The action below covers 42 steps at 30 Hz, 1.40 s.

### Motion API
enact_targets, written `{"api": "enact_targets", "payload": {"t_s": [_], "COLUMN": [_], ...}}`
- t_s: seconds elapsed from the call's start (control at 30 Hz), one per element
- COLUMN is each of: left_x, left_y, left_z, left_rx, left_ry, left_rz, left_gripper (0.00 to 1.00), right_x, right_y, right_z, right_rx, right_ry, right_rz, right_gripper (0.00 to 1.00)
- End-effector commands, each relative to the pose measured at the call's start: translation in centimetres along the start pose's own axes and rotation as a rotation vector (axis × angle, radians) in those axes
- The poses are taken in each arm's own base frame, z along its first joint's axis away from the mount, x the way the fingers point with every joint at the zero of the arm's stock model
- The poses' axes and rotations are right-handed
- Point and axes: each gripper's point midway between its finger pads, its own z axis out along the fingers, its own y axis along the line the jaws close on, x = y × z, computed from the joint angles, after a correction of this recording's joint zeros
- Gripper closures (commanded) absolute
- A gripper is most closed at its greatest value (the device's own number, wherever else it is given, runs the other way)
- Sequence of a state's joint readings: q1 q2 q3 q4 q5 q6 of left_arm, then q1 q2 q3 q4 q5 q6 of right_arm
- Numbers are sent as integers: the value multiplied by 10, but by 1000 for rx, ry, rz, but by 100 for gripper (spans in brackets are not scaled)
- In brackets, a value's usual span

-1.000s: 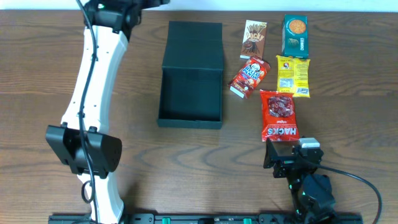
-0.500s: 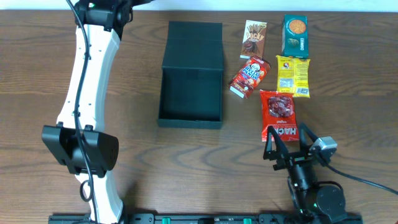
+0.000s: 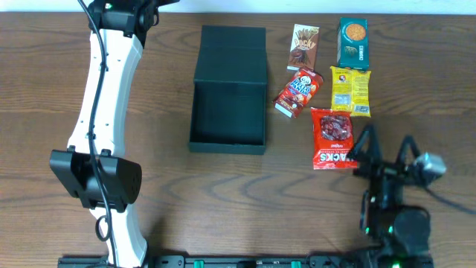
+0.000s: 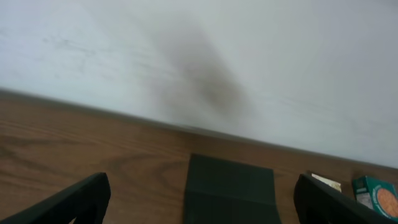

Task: Pack container

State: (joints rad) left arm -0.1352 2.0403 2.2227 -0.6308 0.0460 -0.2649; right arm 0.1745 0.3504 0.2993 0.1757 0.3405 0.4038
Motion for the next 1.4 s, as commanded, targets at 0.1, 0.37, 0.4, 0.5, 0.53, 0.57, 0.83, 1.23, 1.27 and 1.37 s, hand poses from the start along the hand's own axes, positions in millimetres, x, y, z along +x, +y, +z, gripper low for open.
{"api": "enact_targets", "payload": {"t_s": [0.1, 0.37, 0.4, 0.5, 0.53, 0.57, 0.83, 1.23, 1.27, 1.37], "left_x": [-4, 0, 1, 5, 6, 8, 25, 50, 51, 53], "left_y": [2, 4, 5, 8, 10, 13, 26, 35, 36, 36], "left_z": [-2, -1, -1, -1, -1, -1, 5, 16, 16, 16], "left_rx": [-2, -12, -14, -29, -41, -56, -115, -140, -141, -142], "left_ry": [-10, 7, 11, 26, 28, 32, 77, 138, 142, 147], "left_rz": [-6, -3, -3, -2, -2, -1, 2, 4, 5, 5], "left_gripper": [5, 5, 5, 4, 5, 5, 4, 4, 5, 5], "right_x": [-25, -7, 1, 27, 37, 50, 153, 255, 259, 259], "right_y": [31, 17, 11, -1, -5, -10, -43, -99, -102, -112], "right_z": [73, 209, 228, 270, 282, 297, 338, 316, 315, 315], "right_rx": [-83, -76, -67, -48, -41, -32, -10, 60, 70, 114], "right_ry": [160, 458, 509, 634, 673, 719, 959, 1179, 1187, 1187], "right_rz": [-231, -401, -413, -436, -436, -434, -426, -392, -395, -423], "right_gripper": [1, 1, 1, 1, 1, 1, 1, 1, 1, 1]}}
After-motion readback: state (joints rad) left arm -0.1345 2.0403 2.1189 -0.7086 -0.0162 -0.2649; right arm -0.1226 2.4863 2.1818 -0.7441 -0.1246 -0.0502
